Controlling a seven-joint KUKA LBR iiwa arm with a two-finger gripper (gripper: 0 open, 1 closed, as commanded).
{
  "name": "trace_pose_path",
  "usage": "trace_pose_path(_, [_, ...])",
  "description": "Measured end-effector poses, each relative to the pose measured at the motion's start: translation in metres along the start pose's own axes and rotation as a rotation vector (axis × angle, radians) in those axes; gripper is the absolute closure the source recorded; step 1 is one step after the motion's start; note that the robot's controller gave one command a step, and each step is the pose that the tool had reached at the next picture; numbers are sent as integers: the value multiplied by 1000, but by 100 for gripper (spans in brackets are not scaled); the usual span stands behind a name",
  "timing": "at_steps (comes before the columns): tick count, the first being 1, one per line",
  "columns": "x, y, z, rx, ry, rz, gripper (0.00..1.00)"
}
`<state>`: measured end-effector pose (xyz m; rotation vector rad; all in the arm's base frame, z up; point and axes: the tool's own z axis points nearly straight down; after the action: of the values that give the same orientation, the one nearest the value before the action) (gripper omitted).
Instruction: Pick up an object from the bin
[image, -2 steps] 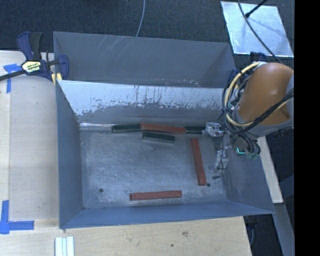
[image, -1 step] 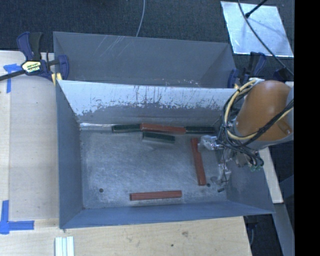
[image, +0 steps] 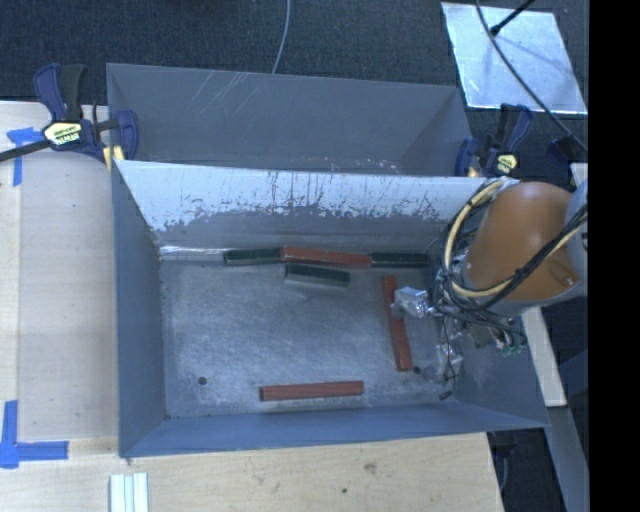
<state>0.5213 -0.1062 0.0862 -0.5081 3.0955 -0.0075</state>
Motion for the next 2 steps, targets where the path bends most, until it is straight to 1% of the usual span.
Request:
trace_pose_path(1, [-14,72,6,-5,2,-68,0])
trace_pose_path(2, [-17,88,7,-6,3,-87,0])
